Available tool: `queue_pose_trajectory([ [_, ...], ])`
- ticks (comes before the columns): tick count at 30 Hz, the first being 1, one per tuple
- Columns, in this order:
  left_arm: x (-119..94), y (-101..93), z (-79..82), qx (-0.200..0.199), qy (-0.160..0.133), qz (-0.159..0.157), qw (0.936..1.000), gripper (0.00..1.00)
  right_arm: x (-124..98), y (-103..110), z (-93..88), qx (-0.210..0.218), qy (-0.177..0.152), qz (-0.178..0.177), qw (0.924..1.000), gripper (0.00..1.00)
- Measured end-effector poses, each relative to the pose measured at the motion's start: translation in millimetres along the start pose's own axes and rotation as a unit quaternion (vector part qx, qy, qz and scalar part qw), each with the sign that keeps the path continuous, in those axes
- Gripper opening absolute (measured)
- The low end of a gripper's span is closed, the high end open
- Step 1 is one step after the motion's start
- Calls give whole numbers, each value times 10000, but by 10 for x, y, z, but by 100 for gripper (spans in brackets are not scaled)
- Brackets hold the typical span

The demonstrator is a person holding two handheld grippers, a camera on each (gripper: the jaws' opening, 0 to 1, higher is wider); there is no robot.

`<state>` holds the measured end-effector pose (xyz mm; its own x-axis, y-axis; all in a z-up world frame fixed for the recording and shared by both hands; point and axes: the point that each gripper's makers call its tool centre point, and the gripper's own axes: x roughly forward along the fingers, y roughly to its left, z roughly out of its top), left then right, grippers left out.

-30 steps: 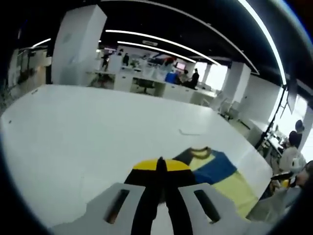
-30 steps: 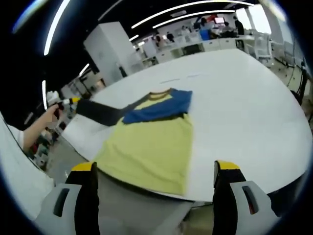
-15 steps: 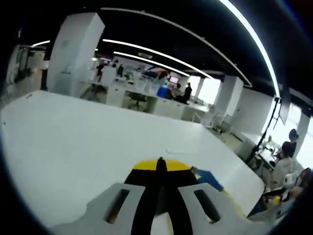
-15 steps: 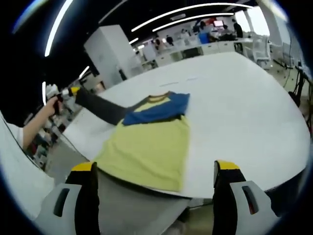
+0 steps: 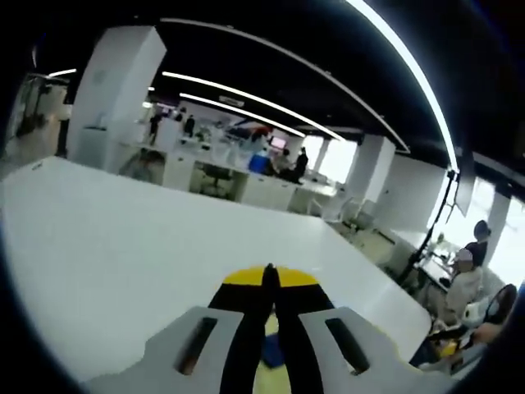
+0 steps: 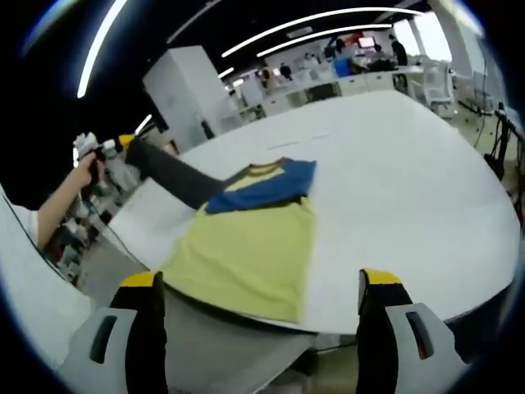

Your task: Fold the garment on the visible template until the final outline fits inside the template.

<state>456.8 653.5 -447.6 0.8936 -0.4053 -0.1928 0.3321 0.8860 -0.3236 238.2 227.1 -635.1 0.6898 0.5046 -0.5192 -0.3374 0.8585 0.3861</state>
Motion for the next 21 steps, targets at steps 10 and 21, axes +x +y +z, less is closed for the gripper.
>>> queue_pose_trajectory([
  [10,132,-248,36,86,18,-127,9999,0,-53,-73,63,-35,-74,37,10000,97],
  [21,316,-560,30,121,71,-395,9991,0,-64,-130,75,-51,-63,71,9999,97],
])
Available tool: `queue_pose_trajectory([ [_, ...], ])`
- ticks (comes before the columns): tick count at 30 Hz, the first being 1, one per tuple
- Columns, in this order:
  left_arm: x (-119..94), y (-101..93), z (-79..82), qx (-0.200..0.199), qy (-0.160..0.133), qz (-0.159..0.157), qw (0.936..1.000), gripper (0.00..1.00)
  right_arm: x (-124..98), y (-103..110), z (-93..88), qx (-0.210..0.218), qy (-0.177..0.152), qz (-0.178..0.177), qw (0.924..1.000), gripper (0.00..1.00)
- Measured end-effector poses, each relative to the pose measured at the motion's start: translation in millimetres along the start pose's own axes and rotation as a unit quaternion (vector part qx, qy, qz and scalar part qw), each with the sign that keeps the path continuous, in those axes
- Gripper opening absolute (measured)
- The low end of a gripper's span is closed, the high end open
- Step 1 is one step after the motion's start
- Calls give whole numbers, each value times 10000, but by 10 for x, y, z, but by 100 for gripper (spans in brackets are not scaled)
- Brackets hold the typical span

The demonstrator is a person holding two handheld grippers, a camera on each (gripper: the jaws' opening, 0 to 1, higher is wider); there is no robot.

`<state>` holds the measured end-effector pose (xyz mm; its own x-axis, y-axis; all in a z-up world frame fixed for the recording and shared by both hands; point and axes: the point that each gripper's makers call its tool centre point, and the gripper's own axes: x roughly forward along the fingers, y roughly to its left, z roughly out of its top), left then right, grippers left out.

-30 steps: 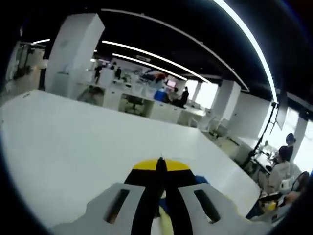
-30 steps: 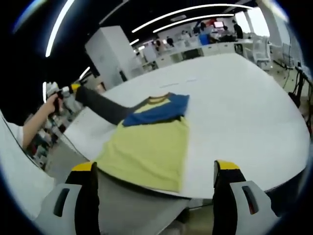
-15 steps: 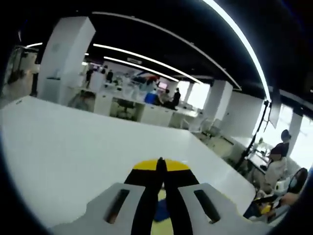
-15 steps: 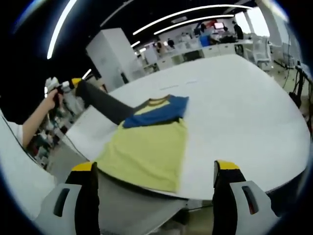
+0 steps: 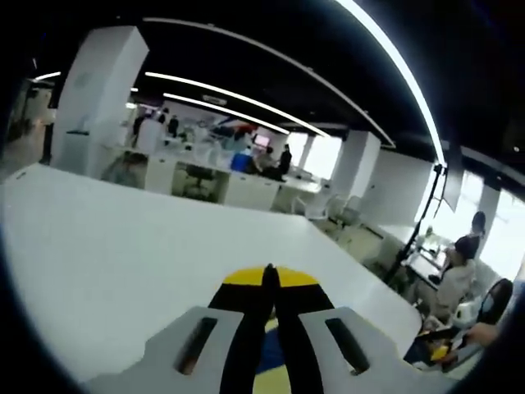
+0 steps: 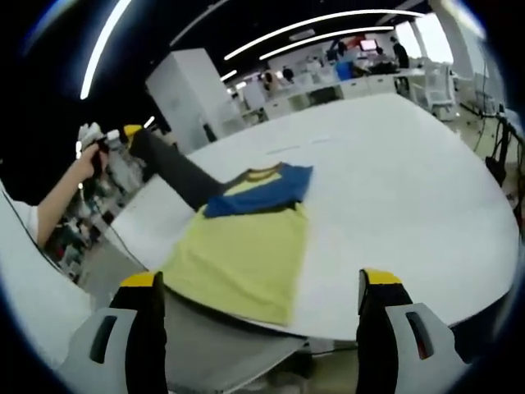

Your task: Fold the garment on the visible template until the final outline fits inside the template.

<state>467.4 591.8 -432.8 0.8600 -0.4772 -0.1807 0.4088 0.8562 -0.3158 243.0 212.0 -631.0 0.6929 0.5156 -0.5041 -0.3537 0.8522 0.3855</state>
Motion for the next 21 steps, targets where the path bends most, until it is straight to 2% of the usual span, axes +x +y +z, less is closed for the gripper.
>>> queue_pose_trajectory([
  [8,167,-207,-98,16,128,-195,9997,0,-7,-5,-7,-18,26,43,10000,97],
  [21,405,-404,-326,-77,381,-387,9985,0,1,-14,16,-194,125,88,9997,98],
])
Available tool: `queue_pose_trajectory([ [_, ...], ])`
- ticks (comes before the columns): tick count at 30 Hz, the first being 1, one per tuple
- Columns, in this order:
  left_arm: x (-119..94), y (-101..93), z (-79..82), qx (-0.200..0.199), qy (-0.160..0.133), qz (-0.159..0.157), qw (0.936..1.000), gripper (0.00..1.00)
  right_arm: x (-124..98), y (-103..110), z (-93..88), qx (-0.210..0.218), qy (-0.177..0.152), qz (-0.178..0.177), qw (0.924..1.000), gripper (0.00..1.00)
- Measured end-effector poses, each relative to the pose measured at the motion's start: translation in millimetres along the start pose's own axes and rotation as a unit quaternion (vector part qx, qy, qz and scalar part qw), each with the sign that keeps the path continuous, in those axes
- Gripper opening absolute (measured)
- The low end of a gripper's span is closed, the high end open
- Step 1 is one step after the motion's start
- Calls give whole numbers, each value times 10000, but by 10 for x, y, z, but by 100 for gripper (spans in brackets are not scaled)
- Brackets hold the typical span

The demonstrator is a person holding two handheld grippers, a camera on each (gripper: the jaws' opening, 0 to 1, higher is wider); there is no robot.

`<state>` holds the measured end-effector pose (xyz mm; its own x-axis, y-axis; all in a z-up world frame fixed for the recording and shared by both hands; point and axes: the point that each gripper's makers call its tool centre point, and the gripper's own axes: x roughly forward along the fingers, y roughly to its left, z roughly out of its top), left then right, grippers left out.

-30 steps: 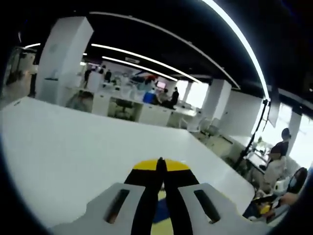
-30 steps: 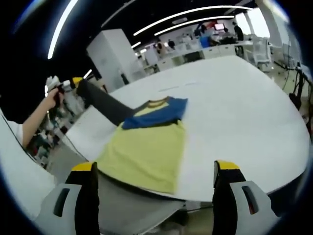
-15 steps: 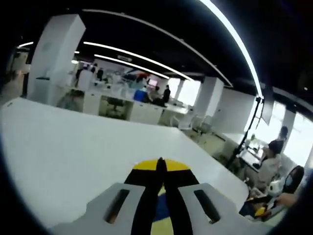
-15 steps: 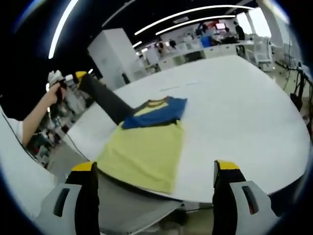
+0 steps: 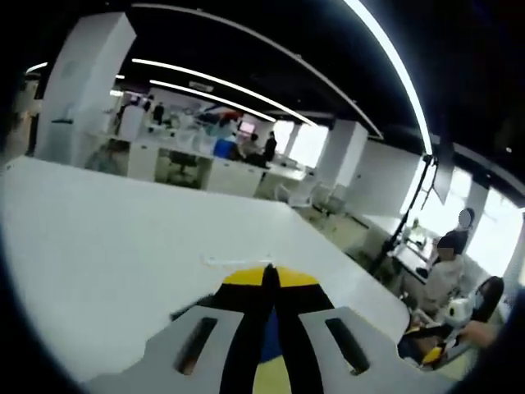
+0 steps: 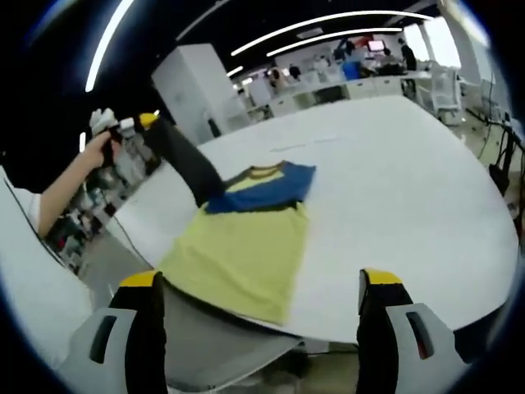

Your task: Fold the garment on the visible template until the final outline fits inside the template.

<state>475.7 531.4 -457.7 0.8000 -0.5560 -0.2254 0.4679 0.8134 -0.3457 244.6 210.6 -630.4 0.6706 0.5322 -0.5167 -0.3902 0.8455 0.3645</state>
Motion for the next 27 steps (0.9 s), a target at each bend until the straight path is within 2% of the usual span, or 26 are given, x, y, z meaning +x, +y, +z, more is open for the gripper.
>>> queue_pose_trajectory([
  [13,246,-177,-239,-92,249,-130,9996,0,32,-60,44,-57,21,24,10000,98],
  [20,402,-251,-423,-225,375,-93,9990,0,-12,-137,15,-28,30,-12,10000,98],
  [27,537,-352,-514,-283,425,-68,9987,0,-42,-173,11,-23,37,-31,10000,98],
])
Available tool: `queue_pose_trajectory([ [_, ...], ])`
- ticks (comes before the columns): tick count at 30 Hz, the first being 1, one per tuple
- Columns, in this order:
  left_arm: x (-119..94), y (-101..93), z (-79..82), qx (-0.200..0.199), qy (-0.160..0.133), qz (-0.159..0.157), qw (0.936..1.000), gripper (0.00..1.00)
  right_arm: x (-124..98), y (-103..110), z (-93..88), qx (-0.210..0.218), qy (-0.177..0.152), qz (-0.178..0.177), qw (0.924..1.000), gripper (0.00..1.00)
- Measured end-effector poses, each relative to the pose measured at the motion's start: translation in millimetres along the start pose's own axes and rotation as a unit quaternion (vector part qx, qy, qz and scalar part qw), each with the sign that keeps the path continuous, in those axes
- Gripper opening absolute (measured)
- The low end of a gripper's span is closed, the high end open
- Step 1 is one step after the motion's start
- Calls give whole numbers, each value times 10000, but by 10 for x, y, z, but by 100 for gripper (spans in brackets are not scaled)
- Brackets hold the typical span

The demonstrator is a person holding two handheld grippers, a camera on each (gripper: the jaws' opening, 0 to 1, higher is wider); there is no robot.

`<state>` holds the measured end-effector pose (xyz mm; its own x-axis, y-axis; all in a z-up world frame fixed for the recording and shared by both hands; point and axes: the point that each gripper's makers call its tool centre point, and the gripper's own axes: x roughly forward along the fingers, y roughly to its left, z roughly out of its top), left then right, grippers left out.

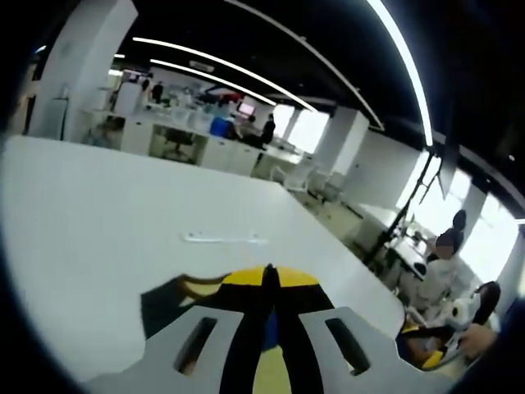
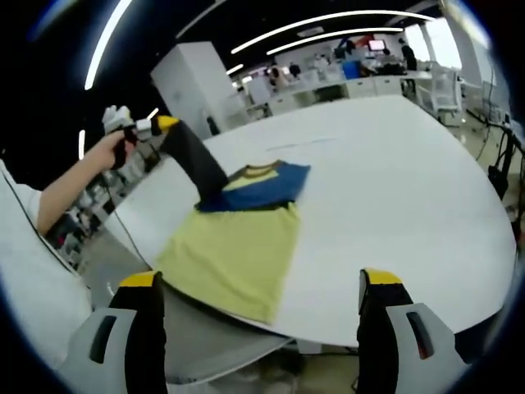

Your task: Fold the garment on the visible template until the final outline fits inside the template.

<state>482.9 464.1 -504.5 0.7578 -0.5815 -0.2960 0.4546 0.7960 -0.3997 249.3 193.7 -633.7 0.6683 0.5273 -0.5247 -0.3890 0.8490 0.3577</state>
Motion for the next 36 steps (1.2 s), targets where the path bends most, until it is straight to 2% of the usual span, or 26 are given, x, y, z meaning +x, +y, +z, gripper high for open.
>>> queue_pose_trajectory([
  [15,235,-153,-218,-143,72,134,9998,0,53,-14,1,-39,87,130,9999,98],
  [19,286,-164,-267,-274,71,176,9994,0,101,-23,6,-99,141,197,9997,98],
  [29,431,-181,-470,-304,231,280,9989,0,189,-64,-4,-114,239,306,9992,98],
  [36,545,-192,-521,-539,262,316,9977,0,218,-122,-11,-113,307,342,9989,98],
])
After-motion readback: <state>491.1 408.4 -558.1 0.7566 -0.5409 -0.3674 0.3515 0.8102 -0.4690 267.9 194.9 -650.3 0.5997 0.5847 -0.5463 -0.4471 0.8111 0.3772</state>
